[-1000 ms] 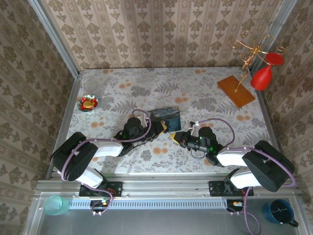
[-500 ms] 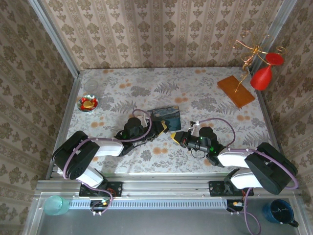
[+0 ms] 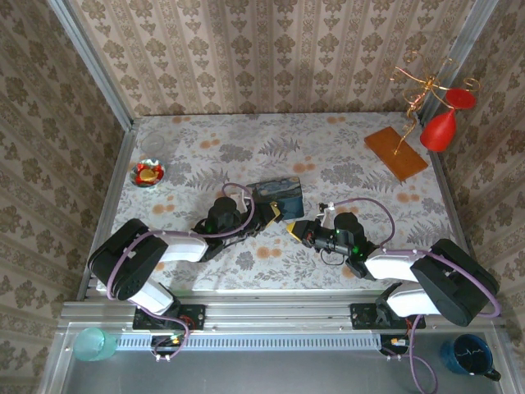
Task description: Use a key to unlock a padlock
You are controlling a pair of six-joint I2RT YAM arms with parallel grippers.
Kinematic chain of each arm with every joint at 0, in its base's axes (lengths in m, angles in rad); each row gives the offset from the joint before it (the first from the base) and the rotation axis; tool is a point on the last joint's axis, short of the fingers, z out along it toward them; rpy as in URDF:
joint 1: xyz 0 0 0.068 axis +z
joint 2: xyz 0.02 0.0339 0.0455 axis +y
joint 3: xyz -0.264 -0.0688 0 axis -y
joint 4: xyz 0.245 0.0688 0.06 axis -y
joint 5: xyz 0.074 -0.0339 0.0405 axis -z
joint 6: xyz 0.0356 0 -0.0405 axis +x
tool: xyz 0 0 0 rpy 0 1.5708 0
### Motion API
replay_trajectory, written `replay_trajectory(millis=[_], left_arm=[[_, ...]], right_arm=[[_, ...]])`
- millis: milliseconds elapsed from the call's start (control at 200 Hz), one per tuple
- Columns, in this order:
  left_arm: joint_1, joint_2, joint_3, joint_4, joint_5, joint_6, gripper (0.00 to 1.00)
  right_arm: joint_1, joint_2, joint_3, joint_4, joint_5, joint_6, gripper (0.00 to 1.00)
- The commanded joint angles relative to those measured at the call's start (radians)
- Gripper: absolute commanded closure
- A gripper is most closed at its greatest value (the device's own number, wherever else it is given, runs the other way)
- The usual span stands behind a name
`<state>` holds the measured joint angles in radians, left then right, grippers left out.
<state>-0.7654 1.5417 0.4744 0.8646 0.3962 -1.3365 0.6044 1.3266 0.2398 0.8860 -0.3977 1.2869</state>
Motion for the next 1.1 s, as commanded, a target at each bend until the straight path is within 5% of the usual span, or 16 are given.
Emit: replay_trajectory(millis=[0, 1095], left_arm=[[-0.010, 0.008, 0.002, 0.073, 0.003, -0.025, 1.00], [-0.035, 0.048, -0.046, 0.262, 0.000, -0.106, 1.00]], right_arm=[[-0.003, -0.001, 0.007, 0.039, -0.017, -0.015, 1.00], [-0.065, 0.164, 0.029, 0.235, -0.099, -0.032, 1.00]])
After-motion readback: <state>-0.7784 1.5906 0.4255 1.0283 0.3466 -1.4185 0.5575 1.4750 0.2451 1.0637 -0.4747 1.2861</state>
